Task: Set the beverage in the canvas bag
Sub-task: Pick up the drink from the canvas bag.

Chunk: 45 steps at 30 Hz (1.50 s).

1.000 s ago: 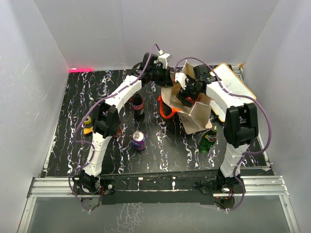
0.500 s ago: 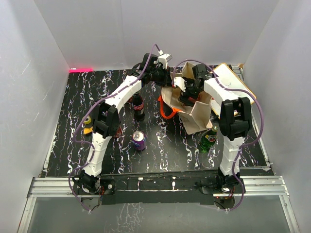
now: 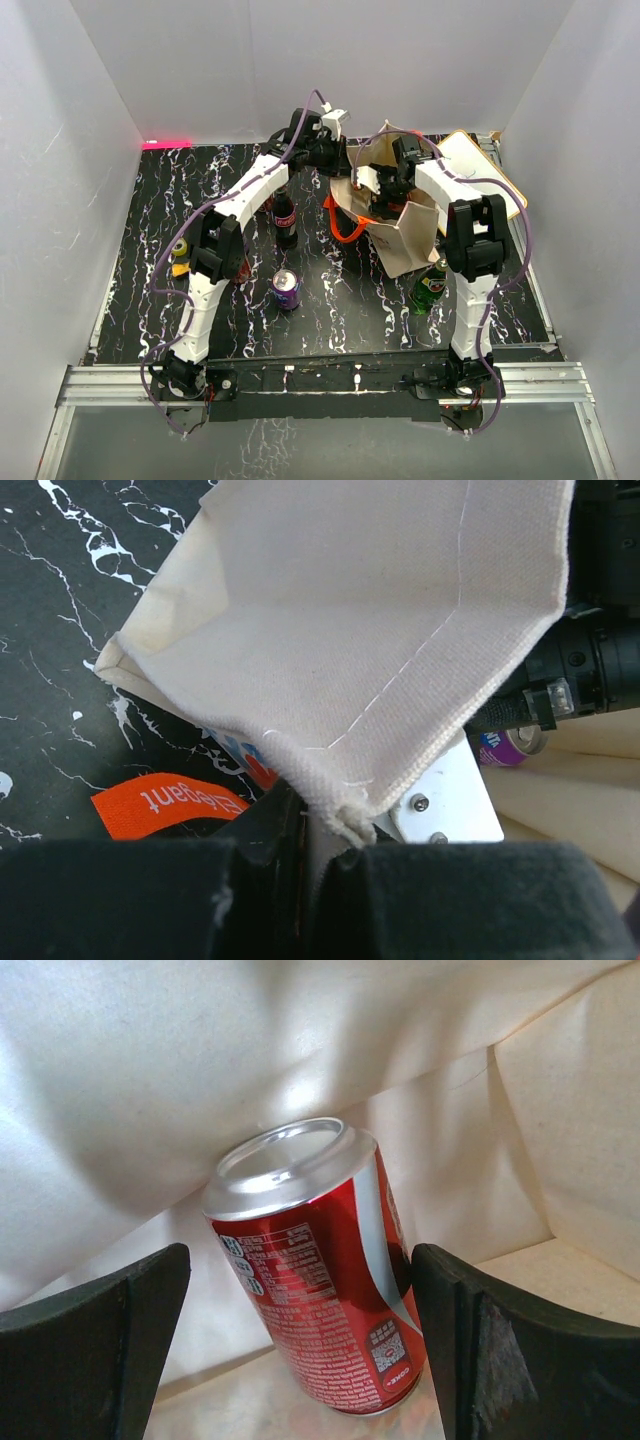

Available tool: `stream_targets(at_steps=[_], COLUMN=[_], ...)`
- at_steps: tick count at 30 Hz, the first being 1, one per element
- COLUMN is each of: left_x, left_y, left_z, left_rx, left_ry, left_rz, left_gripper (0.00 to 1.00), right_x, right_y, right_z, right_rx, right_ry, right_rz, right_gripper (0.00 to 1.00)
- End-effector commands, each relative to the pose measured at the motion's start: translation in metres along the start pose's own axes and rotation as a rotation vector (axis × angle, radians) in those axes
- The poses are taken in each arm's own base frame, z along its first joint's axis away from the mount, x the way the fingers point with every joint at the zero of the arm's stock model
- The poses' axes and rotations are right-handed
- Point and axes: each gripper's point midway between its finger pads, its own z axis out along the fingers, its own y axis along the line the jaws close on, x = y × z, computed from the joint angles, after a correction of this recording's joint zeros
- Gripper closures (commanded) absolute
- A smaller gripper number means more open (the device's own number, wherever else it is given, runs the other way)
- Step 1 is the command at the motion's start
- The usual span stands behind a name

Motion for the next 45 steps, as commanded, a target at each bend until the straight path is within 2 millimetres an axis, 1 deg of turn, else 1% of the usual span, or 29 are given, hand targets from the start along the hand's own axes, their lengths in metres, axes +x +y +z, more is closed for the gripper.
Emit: stream_targets(at_steps=[1,8,11,15,18,20,23,25,29,33,39,41,45], left_x=[-0.003,0.001,0.001,0.000,0.000,-0.001,-0.003,-0.003,-0.004,-0.007,-0.010,-0.011,-0.017], left_y=[-0.036,-0.035,-0.035,-0.034,-0.034,-0.035,-0.038,-0.037,-0.036,-0.035,-0.039,-0.039,-0.035], left_z=[-0.014,-0.012,-0.012,-0.011,-0.010,-0.011,-0.013,-0.015,-0.017,-0.020,-0.024,-0.024,-0.028], left_rx=[0.111,0.118,0.120,0.119,0.119,0.123,0.125,0.119,0.101,0.083,0.105,0.106,0.099], left_ry=[0.022,0.031,0.031,0.026,0.025,0.022,0.019,0.018,0.018,0.010,0.001,-0.003,-0.017], left_rz=[-0.010,-0.006,-0.006,0.000,0.001,0.001,0.003,0.002,0.001,0.000,-0.032,-0.029,-0.017], left_gripper=[1.00,1.00,1.00,1.00,1.00,1.00,1.00,1.00,1.00,1.00,1.00,0.96,0.92], right_x=[0.015,0.030,0.033,0.031,0.029,0.025,0.016,0.006,-0.020,-0.047,-0.085,-0.097,-0.110], right_y=[0.021,0.043,0.047,0.054,0.060,0.057,0.050,0.044,0.030,0.014,-0.006,-0.012,-0.020], right_z=[0.019,0.036,0.042,0.048,0.052,0.049,0.038,0.029,0.007,-0.020,-0.062,-0.079,-0.101], right_rx=[-0.094,-0.160,-0.175,-0.199,-0.227,-0.226,-0.200,-0.173,-0.114,-0.038,0.093,0.145,0.228], right_ry=[0.035,0.064,0.063,0.053,0.056,0.050,0.038,0.013,-0.062,-0.137,-0.255,-0.292,-0.338], right_rz=[-0.020,-0.033,-0.021,-0.009,0.000,0.022,0.033,0.031,0.058,0.074,0.079,0.084,0.092], right_gripper=[0.06,0.07,0.09,0.12,0.18,0.24,0.36,0.44,0.56,0.68,0.82,0.86,0.92])
